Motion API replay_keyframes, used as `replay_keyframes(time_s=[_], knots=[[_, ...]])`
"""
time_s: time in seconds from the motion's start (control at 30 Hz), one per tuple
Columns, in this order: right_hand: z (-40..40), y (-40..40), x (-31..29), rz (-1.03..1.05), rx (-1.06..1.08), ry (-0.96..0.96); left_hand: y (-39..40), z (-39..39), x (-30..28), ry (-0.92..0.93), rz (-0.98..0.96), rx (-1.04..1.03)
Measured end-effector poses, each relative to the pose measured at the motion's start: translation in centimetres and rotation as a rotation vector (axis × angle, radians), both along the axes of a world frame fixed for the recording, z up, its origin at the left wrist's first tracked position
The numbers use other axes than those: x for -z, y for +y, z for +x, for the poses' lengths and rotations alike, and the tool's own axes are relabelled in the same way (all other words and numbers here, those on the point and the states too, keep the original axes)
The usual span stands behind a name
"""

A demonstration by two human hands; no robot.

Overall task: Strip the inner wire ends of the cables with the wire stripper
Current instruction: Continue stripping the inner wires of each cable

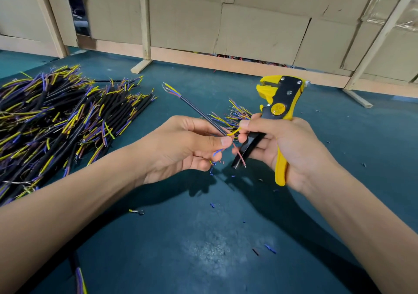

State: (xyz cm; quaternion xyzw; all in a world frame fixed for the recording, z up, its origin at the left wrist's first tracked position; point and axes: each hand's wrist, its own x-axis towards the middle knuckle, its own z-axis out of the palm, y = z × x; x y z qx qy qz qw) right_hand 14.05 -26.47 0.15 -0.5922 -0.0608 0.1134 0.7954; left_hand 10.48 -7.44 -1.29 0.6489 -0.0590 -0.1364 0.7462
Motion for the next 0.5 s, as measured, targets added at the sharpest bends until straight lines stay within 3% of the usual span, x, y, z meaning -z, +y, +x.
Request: replay_keyframes(time_s=[0.23,0.37,0.5], knots=[[-0.1,0.1,0.2,-0.033,-0.032,-0.088,0.2,-0.1,-0.6,0.082,-0.004,0.044],[-0.2,0.2,0.2,0.004,-0.08,-0.055,0.1,0.2,-1.1,-0.047,-0.168,-0.184],[-1.0,0.4,0.6,0.076,-0.346,-0.033,0.9,0.6,-1.8,-0.158,-0.378,-0.386]])
